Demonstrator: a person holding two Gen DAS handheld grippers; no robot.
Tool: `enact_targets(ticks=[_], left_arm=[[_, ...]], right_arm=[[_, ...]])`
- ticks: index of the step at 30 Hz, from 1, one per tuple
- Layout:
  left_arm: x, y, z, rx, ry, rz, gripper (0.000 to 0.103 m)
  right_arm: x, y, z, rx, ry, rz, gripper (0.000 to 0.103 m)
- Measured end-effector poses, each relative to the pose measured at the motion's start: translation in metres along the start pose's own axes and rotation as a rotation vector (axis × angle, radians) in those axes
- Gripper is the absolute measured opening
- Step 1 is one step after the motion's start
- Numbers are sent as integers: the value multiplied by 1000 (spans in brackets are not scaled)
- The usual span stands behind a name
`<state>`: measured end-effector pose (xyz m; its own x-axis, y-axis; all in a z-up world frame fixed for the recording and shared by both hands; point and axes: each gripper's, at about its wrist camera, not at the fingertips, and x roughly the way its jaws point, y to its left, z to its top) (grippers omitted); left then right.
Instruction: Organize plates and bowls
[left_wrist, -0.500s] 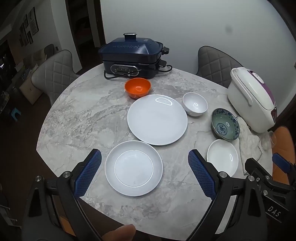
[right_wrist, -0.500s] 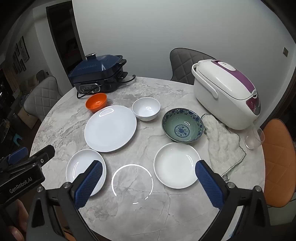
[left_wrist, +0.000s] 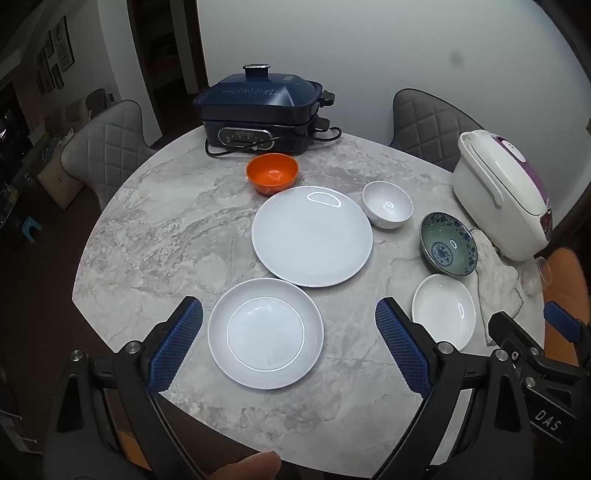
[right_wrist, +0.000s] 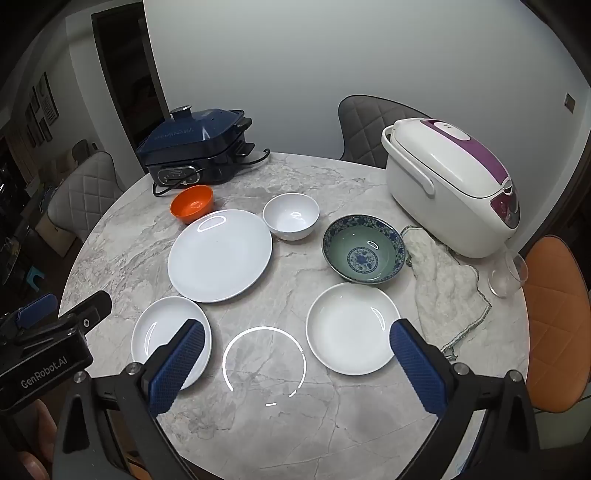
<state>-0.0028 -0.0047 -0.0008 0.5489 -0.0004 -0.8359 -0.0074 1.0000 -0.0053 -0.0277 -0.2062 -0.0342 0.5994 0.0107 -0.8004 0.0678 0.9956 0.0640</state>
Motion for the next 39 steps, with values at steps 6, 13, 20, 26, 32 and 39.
enact_targets(ticks=[6,13,20,26,32,39], left_arm=[[1,1,-1,0,0,3,95],[7,3,-1,1,1,3,95],[6,4,0,3,2,1,95],[6,3,0,3,4,3,95],[7,3,0,3,5,3,95],[6,3,0,4,5,4,95]], right_arm=[[0,0,0,0,0,1,103],[1,0,0,1,0,-1,103],[2,-1,1,1,1,0,103],[3,-1,1,1,2,1,103],[4,-1,1,0,2,1,103],[6,-1,1,1,4,1,103]])
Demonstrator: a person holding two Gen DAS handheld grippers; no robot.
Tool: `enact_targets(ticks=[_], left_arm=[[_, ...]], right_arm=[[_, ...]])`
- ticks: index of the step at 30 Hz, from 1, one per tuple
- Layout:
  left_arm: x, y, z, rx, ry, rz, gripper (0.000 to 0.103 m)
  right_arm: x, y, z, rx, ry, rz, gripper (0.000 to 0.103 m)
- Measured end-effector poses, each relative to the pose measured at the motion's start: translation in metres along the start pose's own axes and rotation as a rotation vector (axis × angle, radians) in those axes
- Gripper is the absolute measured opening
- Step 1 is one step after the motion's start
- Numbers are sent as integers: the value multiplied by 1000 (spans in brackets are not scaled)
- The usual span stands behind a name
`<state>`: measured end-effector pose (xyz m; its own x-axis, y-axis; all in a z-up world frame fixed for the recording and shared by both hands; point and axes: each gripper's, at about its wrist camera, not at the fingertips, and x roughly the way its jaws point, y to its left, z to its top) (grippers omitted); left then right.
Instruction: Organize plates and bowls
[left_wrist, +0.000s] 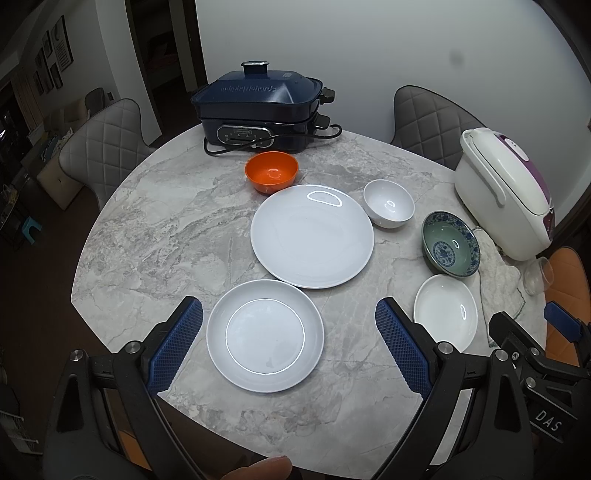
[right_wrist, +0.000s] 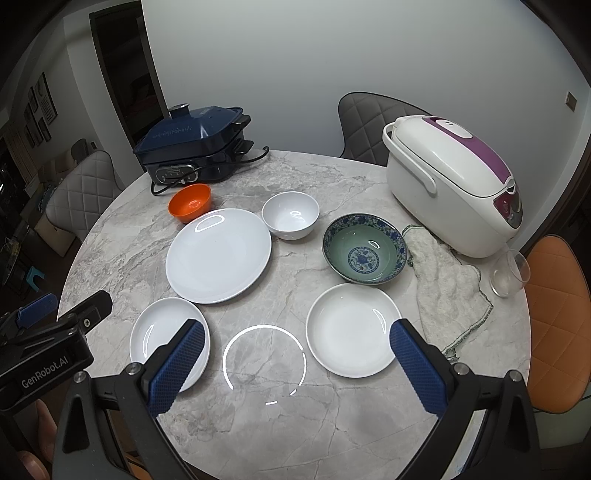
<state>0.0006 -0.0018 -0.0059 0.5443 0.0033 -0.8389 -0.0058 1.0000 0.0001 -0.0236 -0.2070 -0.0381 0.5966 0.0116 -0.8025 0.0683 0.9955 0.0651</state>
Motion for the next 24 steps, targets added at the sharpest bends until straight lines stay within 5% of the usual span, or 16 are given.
enact_targets(ticks=[24], left_arm=[[3,-1,0,2,6,2,95]], right_arm=[[4,1,1,0,3,1,103]])
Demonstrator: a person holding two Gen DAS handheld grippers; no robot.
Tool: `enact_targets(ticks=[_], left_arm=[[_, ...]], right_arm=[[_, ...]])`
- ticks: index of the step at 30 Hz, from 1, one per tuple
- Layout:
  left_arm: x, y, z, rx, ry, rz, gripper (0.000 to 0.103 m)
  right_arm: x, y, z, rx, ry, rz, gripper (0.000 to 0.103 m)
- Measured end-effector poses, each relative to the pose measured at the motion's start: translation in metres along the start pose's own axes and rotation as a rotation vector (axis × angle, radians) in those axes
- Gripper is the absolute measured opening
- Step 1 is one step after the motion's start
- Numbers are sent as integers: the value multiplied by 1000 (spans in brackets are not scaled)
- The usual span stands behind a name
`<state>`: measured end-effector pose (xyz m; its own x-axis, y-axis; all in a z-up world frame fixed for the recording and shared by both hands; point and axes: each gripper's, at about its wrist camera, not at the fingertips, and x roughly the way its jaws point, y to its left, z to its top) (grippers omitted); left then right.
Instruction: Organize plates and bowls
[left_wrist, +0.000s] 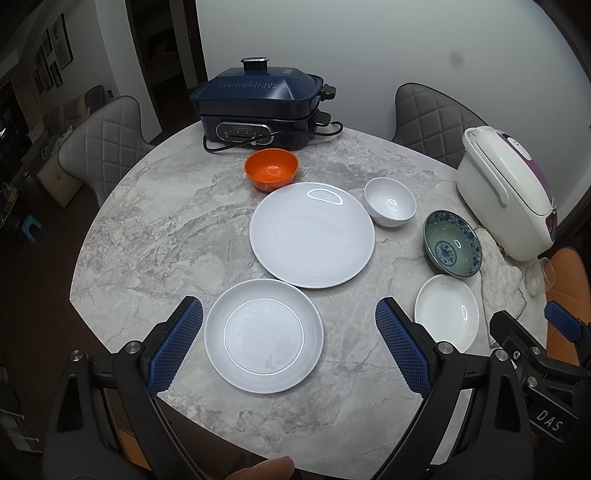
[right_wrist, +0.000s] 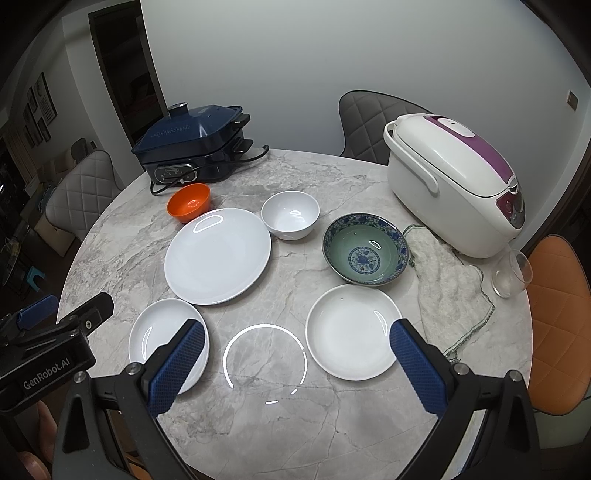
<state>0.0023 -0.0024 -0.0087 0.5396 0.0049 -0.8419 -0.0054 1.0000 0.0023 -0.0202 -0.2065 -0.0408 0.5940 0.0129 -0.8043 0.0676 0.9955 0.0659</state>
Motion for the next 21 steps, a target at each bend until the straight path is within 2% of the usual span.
enact_targets(ticks=[17,21], left_arm=[[14,-1,-9,-24,0,-13,95],[34,5,-18,-23,74,-60,95]], right_arm=[[0,0,3,0,4,16,103],[9,-7,1,8,15,91,102]])
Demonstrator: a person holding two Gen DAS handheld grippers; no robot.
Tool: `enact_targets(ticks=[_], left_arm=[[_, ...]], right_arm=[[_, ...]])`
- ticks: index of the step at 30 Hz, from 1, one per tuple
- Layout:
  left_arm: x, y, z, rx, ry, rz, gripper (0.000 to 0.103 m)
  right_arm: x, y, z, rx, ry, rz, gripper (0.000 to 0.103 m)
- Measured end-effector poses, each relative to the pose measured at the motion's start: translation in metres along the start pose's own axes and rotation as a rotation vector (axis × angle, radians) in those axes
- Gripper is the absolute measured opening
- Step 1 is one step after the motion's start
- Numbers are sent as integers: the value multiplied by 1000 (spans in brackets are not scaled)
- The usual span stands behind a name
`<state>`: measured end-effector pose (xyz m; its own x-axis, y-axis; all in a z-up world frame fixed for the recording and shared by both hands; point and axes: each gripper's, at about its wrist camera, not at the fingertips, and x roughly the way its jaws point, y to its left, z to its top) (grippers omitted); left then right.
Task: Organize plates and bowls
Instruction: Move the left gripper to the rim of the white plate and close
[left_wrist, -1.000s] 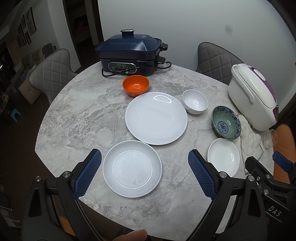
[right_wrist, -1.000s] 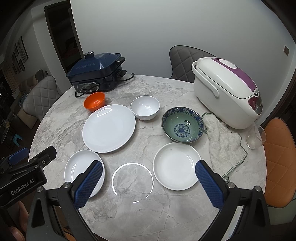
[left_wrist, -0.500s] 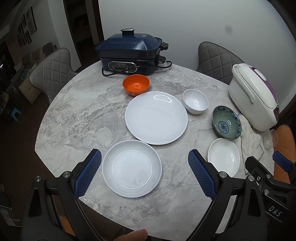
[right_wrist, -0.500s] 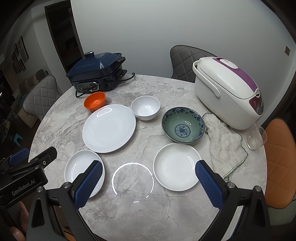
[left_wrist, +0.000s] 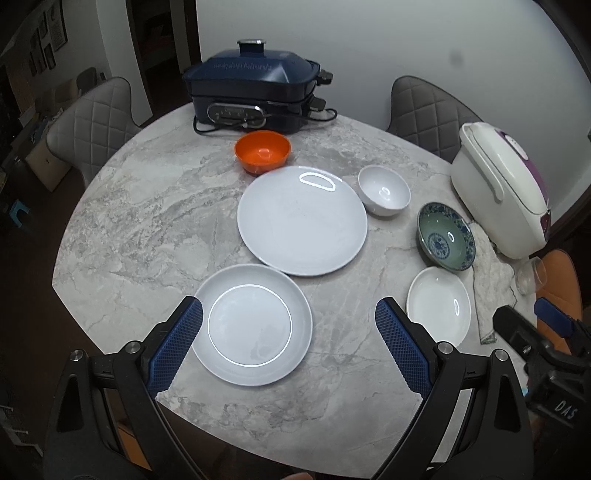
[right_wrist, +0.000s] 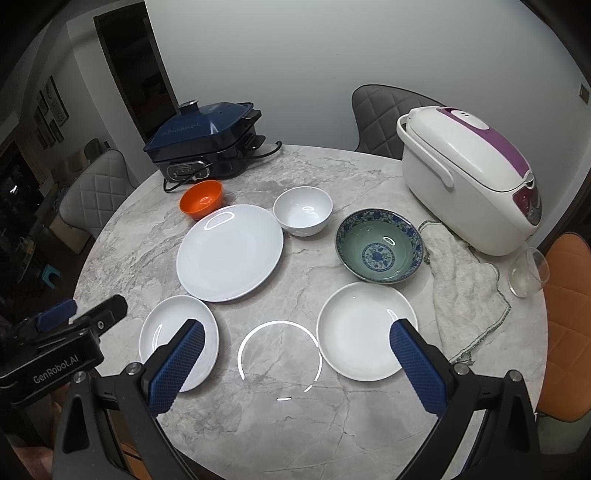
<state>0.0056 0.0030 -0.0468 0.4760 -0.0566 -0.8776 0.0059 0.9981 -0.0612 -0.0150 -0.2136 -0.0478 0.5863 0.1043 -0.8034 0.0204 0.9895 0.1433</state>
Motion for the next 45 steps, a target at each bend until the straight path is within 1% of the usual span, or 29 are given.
enact_targets(ticks=[2,5,7,9,11,13,14,16,17,18,20,22,23,24,25,27,28,30,32,36,40,43,44,45], left_arm=[[9,11,-5,-8,16,-16,94],[22,41,-9,-63,-8,-63,93],[33,61,-3,-55,-25,-129,93],[51,83,12,-43,-12,-197,93],[74,100,32,-5,16,-257,93],[99,112,58,68,34,-283,93],[114,116,71,126,72,-285,93],[148,121,100,209,177,-250,93],[165,126,112,234,207,-230,93],[180,132,124,256,210,-232,93],[207,138,144,297,225,-259,91],[231,138,159,330,256,-321,73],[243,137,163,354,275,-337,71],[256,136,169,372,292,-339,64],[266,135,171,377,314,-361,55],[288,135,176,366,365,-421,47],[298,136,179,362,376,-432,47],[311,133,184,363,384,-455,47],[320,129,187,360,388,-471,47],[342,119,194,361,408,-482,47],[353,110,204,336,409,-504,47],[360,102,208,326,420,-525,47],[360,100,208,330,429,-529,45],[358,99,207,331,440,-537,38]], right_arm=[[4,-6,-2,22,15,57,102],[19,-23,-3,109,49,191,102],[30,-30,-7,175,64,272,98],[40,-34,-8,225,64,312,97],[52,-32,-7,264,56,340,97],[68,-23,-3,276,68,342,97],[78,-17,0,281,76,341,96],[99,-6,7,315,99,352,94],[109,-1,12,338,98,371,92],[120,2,15,353,88,381,89],[139,7,23,387,86,354,81],[159,11,28,411,93,327,80],[169,10,30,425,111,301,77],[176,11,31,437,124,295,77],[184,10,32,436,125,293,77],[196,11,33,423,131,262,74],[203,10,33,430,146,252,73],[218,2,31,482,168,269,70],[227,-4,28,521,181,282,70],[238,-7,26,527,197,258,70],[249,-11,22,529,241,247,70],[256,-16,23,548,252,238,70],[258,-17,23,558,258,241,69],[260,-18,23,565,263,249,68]])
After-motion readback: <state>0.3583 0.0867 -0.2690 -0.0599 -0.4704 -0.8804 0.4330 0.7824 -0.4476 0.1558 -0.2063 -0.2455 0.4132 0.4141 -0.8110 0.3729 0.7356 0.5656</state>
